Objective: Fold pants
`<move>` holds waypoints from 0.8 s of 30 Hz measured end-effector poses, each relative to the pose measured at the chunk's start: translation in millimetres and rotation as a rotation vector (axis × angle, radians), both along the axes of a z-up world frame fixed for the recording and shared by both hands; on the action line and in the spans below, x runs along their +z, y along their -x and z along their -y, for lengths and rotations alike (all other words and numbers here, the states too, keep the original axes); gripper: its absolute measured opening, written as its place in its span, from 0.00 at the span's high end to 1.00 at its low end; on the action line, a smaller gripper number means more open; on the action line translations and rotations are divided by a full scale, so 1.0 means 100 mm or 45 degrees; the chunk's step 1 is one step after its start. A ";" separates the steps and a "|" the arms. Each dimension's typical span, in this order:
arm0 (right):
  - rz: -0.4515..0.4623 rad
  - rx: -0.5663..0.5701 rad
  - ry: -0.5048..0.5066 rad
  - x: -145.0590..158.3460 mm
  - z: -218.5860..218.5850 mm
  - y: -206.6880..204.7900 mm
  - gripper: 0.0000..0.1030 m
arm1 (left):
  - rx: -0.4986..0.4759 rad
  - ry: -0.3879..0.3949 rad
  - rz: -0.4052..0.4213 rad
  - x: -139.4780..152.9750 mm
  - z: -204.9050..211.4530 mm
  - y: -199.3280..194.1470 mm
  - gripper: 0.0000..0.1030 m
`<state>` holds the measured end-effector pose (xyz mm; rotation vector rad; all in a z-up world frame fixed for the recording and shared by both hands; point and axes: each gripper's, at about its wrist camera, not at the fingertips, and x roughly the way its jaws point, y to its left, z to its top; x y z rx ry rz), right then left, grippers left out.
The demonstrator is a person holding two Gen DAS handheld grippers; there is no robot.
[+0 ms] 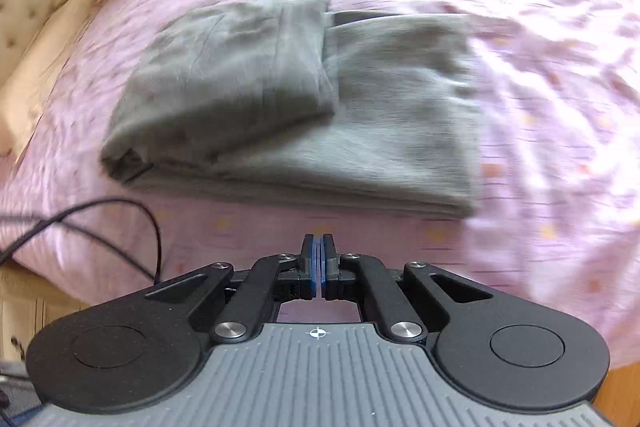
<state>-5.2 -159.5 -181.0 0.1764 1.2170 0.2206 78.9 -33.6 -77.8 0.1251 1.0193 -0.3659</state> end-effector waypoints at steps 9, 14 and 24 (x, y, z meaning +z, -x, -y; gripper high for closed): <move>0.151 -0.089 -0.153 0.17 0.34 -0.48 0.64 | 0.243 -0.185 -0.132 -0.39 -0.74 0.23 0.75; 0.077 -0.069 -0.259 0.06 0.22 -0.92 0.62 | 0.421 -0.225 -0.226 -0.55 -1.23 0.35 0.75; -0.092 -0.085 -0.277 -0.27 -0.01 -1.24 0.47 | 0.526 -0.217 -0.280 -0.66 -1.61 0.52 0.75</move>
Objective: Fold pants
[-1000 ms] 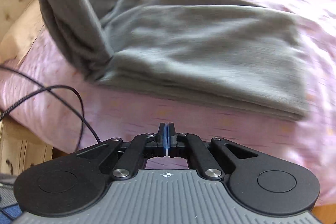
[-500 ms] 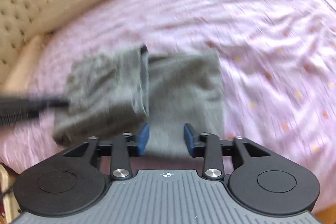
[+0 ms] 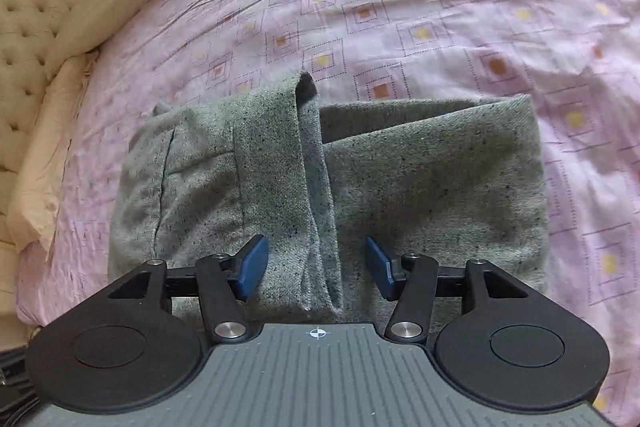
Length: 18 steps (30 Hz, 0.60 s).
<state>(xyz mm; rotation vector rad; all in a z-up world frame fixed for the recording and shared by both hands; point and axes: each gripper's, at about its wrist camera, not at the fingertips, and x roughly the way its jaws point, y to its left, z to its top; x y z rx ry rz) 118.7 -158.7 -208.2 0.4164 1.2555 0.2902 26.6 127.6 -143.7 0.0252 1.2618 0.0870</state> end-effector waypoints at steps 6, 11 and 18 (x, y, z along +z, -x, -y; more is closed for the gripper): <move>-0.071 0.048 -0.039 0.03 -0.13 -0.05 0.80 | -0.002 0.048 0.002 -0.07 -0.05 0.02 0.75; -0.027 0.066 -0.109 0.38 -0.20 -0.09 0.93 | -0.127 0.087 0.068 -0.05 0.07 0.07 0.74; 0.095 0.088 -0.214 0.98 -0.28 -0.30 0.93 | -0.296 0.147 0.162 -0.03 0.42 0.09 0.69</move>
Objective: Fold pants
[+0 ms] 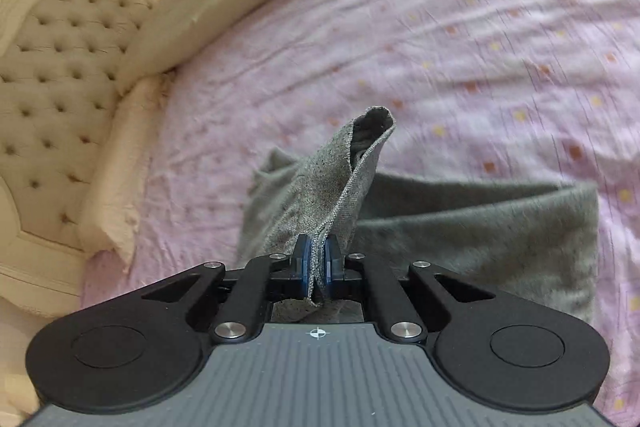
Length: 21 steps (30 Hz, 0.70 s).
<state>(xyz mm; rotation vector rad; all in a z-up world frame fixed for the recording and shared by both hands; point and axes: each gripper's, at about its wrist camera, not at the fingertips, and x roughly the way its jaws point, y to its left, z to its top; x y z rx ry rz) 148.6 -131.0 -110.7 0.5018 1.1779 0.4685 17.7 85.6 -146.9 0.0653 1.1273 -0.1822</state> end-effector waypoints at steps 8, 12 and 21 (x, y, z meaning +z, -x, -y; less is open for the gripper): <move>0.031 0.020 -0.068 0.22 -0.07 -0.03 0.93 | -0.080 0.072 0.116 0.01 0.25 -0.04 0.69; 0.056 0.021 -0.099 0.34 -0.02 0.02 0.93 | -0.147 0.071 0.229 0.03 0.38 -0.03 0.64; 0.057 -0.049 -0.084 0.32 0.21 0.08 0.93 | -0.183 -0.100 0.080 -0.47 0.57 -0.11 0.58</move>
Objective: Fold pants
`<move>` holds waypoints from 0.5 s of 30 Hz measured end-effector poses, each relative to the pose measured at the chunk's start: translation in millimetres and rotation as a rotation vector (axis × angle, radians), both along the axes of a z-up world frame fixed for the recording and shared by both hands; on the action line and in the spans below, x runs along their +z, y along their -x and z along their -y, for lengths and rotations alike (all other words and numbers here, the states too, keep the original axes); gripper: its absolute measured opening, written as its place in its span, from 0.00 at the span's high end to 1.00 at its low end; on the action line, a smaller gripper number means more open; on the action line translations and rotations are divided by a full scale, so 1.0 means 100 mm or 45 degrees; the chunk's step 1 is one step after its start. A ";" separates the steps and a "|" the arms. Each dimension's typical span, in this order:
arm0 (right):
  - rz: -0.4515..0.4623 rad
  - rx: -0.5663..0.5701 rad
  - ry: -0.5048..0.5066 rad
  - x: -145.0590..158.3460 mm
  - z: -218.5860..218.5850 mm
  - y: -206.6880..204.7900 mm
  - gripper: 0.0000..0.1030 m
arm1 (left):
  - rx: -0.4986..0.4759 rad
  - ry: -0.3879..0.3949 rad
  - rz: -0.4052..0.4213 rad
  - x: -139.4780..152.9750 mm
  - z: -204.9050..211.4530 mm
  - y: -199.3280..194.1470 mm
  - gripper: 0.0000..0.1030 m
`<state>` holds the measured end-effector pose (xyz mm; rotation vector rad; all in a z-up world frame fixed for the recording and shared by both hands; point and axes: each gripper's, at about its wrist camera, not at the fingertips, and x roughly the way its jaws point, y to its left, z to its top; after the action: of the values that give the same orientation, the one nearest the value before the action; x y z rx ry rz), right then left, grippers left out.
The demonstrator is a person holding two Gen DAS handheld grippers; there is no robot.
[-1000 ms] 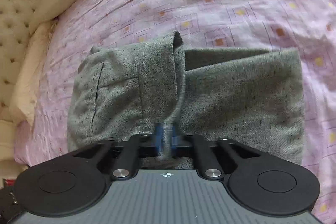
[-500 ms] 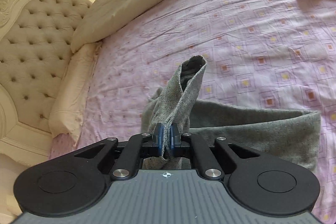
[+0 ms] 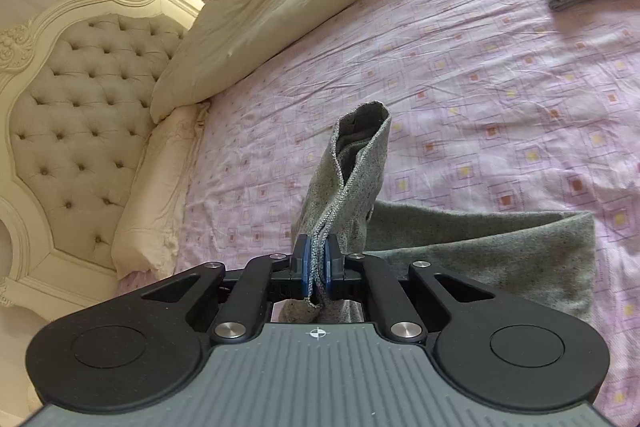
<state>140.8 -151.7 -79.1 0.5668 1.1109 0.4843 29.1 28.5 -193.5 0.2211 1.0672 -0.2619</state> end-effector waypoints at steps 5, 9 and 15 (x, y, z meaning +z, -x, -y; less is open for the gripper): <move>-0.025 -0.077 -0.009 -0.07 0.23 0.12 0.93 | 0.350 0.101 -0.112 -0.08 -0.51 0.00 0.55; -0.078 -0.149 0.007 -0.22 0.44 0.26 0.93 | 0.633 0.161 -0.237 -0.21 -0.97 0.05 0.60; -0.177 -0.241 0.147 -0.74 0.67 0.51 0.93 | 0.821 0.120 -0.258 -0.14 -1.40 0.19 0.63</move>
<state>89.5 -219.1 -152.8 0.6039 1.1958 0.2175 10.3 168.9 -207.5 -0.2428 1.2663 0.2514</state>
